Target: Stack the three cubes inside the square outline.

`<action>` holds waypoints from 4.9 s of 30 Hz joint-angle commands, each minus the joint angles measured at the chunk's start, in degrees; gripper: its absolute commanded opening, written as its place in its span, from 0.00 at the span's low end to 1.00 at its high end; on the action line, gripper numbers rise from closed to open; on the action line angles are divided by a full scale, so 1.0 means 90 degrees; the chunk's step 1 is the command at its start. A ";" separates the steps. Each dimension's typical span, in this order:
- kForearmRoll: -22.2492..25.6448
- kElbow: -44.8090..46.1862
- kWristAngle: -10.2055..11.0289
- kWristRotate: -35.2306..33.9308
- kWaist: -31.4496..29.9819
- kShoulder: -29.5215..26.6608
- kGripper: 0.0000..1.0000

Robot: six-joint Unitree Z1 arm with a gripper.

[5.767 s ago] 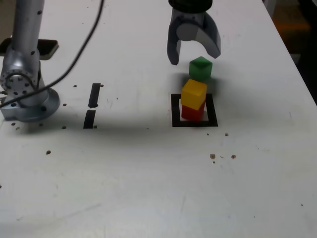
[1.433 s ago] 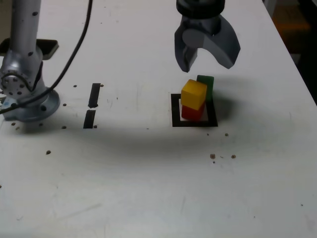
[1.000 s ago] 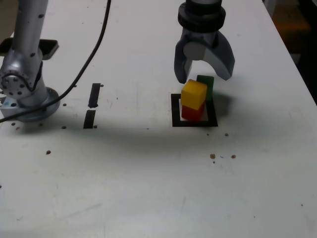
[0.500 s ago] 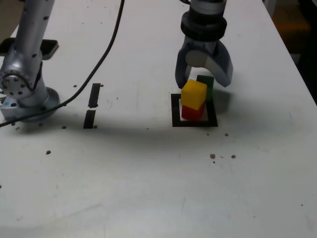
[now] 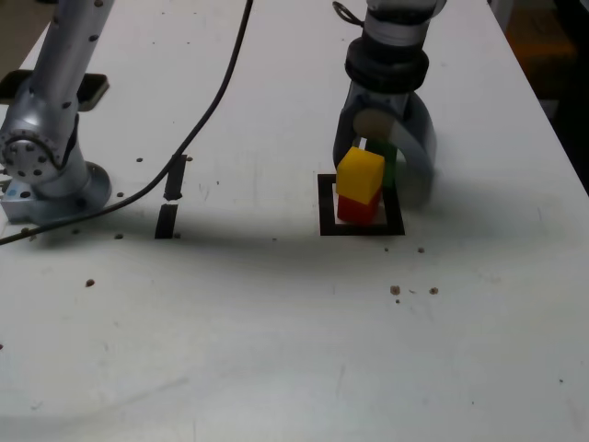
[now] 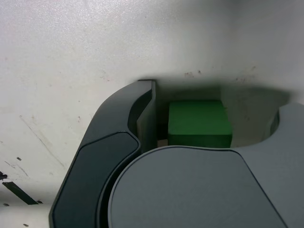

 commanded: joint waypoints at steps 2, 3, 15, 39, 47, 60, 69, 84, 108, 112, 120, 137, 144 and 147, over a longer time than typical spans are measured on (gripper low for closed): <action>-0.0012 0.0027 0.0022 -0.0086 0.0057 0.0033 0.73; -0.0022 0.0057 0.0032 -0.0129 0.0086 0.0038 0.67; -0.0227 0.0204 0.0079 -0.0195 0.0187 -0.0001 0.32; 0.0345 -0.0214 0.0660 -0.0113 0.0618 -0.0633 0.26; 0.1087 -0.0618 0.0867 -0.0009 0.0743 -0.1040 0.26; 0.1778 -0.0832 0.0393 0.0388 0.0286 -0.1401 0.26; 0.1975 -0.0939 -0.0135 0.0475 -0.0299 -0.1511 0.26; 0.1763 -0.0785 -0.0266 0.0289 -0.0808 -0.1239 0.26; 0.1479 -0.0597 -0.0129 0.0108 -0.1024 -0.1068 0.27; 0.1487 -0.0545 -0.0114 0.0108 -0.1024 -0.1091 0.29; 0.1561 -0.0506 -0.0091 0.0048 -0.1024 -0.1126 0.45; 0.1591 -0.0656 0.0003 0.0030 -0.1072 -0.1123 0.70; 0.1595 -0.0729 0.0001 0.0030 -0.1132 -0.1110 0.71; 0.1606 -0.0731 0.0011 0.0030 -0.1136 -0.1121 0.72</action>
